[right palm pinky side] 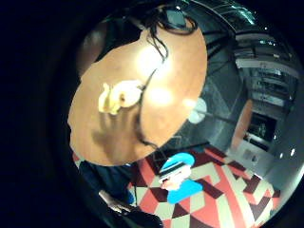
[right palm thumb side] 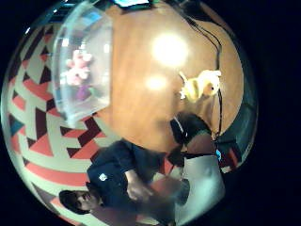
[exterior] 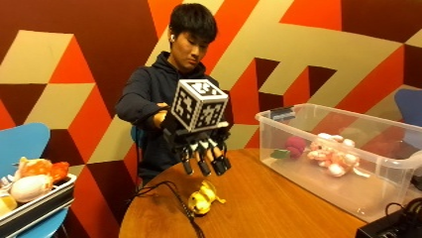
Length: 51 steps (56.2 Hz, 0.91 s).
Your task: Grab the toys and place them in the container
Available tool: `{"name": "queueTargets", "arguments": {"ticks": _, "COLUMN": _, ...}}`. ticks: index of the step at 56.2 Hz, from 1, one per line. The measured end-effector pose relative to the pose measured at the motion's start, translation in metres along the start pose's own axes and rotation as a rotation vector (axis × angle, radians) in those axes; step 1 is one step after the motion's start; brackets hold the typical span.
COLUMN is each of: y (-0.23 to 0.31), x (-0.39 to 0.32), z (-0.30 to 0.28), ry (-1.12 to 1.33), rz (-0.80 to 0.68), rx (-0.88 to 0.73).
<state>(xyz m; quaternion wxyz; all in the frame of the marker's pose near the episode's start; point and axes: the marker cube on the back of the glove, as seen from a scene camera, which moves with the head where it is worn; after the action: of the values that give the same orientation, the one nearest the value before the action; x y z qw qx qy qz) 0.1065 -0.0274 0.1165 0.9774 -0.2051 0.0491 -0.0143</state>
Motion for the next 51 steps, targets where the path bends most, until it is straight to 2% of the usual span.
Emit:
{"name": "queueTargets", "arguments": {"ticks": 12, "y": -0.020, "x": 0.008, "z": 0.065, "ry": 0.071, "rz": 0.021, "rx": -0.127}}
{"name": "queueTargets", "arguments": {"ticks": 28, "y": -0.041, "x": -0.001, "z": 0.094, "ry": 0.034, "rz": -0.019, "rx": -0.063}}
{"name": "queueTargets", "arguments": {"ticks": 39, "y": -0.037, "x": -0.025, "z": 0.063, "ry": -0.086, "rz": -0.090, "rx": 0.110}}
{"name": "queueTargets", "arguments": {"ticks": 51, "y": -0.005, "x": -0.096, "z": -0.028, "ry": -0.208, "rz": -0.247, "rx": 0.303}}
